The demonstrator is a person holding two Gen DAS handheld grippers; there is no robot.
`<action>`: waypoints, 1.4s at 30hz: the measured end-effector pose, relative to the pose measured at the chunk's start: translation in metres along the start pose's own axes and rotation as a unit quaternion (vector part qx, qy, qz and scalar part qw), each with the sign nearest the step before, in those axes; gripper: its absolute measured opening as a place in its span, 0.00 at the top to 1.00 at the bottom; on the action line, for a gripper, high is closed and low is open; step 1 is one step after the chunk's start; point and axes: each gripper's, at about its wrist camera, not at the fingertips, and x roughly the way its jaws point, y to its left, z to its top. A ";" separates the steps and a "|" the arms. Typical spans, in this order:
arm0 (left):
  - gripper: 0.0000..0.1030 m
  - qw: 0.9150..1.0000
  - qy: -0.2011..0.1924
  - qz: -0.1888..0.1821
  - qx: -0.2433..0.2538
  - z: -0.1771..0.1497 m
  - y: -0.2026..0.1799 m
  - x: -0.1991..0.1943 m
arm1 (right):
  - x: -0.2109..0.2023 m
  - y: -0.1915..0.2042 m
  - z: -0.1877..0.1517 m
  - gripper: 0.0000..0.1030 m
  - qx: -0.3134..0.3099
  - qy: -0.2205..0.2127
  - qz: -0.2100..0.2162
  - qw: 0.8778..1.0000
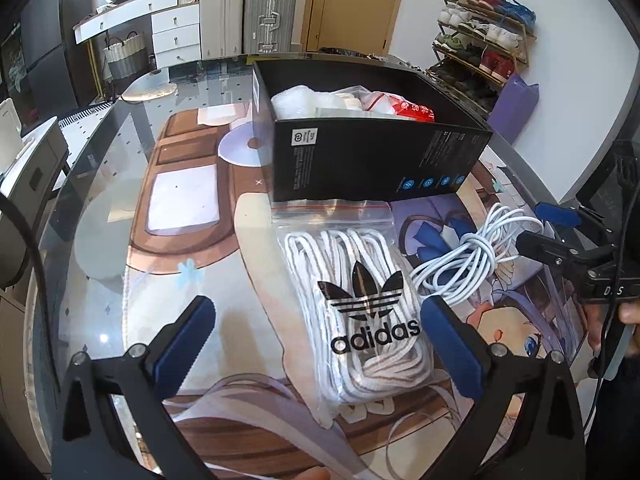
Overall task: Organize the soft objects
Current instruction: 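Move the left tool toward the adidas bag while the right tool approaches the white cable, then close the right tool on the coiled white cable while the left tool closes on the adidas bag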
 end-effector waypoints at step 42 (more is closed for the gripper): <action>0.00 1.000 0.016 -0.012 0.017 0.000 -0.003 0.004 | 0.043 0.075 0.008 0.01 -0.110 0.040 0.004 0.993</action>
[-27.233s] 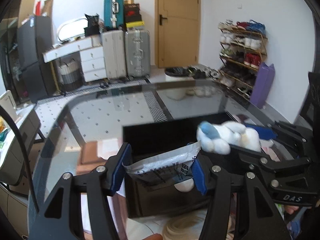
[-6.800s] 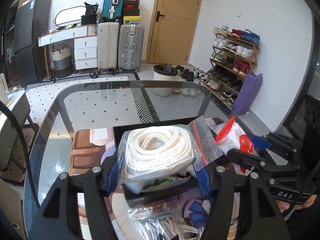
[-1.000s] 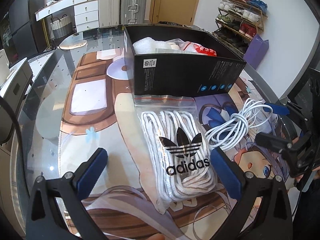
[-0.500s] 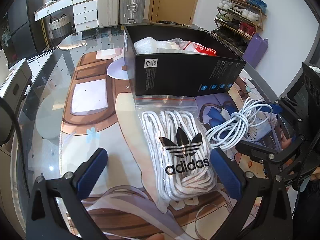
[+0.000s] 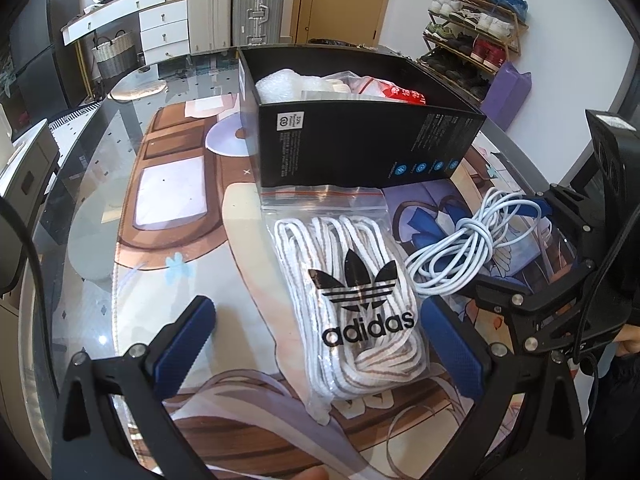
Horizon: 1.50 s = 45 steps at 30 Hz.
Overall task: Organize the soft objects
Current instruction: 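Close the right tool on the coiled white cable while the left tool closes on the adidas bag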
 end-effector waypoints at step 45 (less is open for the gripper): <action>0.02 0.999 -0.010 0.031 0.023 -0.003 -0.016 0.006 | -0.041 -0.045 -0.006 0.26 0.034 -0.052 0.014 0.998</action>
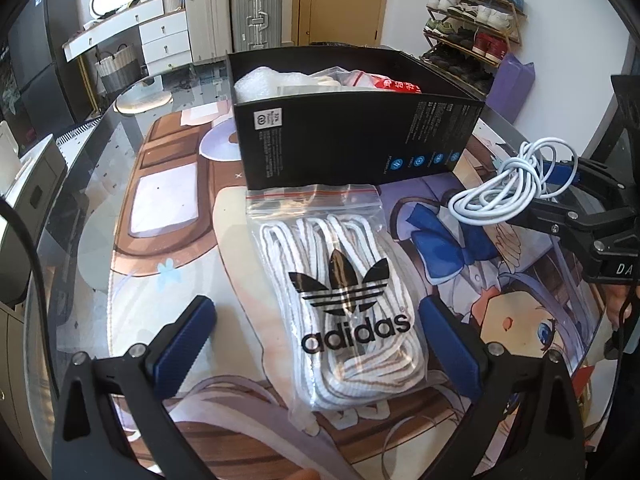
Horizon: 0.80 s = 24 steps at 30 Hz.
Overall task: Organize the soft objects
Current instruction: 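Close the right tool on the coiled white cable while the left tool closes on the adidas bag, then lift the adidas bag with the left tool while the right tool lifts the white cable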
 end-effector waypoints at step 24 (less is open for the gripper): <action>0.58 0.994 -0.089 -0.046 0.042 0.001 -0.017 -0.050 | -0.020 0.003 0.004 0.26 0.001 -0.047 0.004 0.999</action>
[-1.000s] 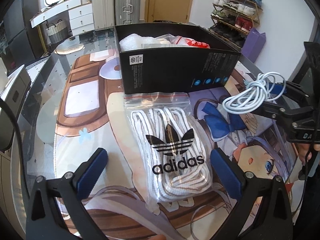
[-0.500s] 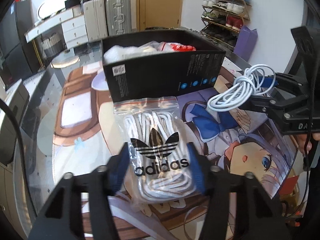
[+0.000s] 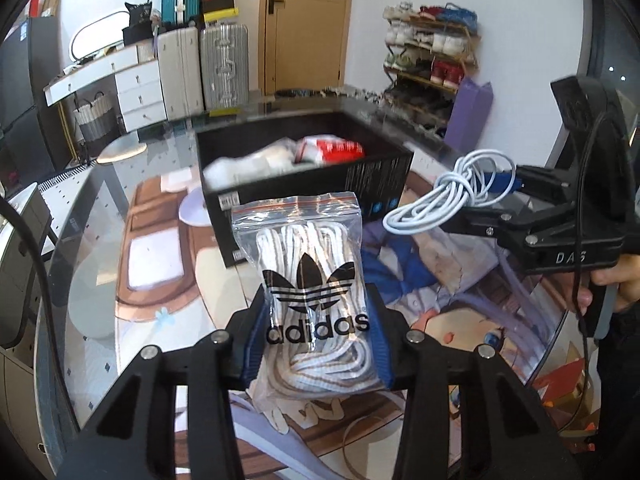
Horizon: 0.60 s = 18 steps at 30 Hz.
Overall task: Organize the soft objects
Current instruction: 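Lift the adidas bag with the left tool while the right tool lifts the white cable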
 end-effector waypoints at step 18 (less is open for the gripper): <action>0.58 0.999 -0.046 0.006 -0.021 0.023 0.017 -0.028 | -0.028 -0.003 0.008 0.26 0.013 -0.041 -0.014 0.999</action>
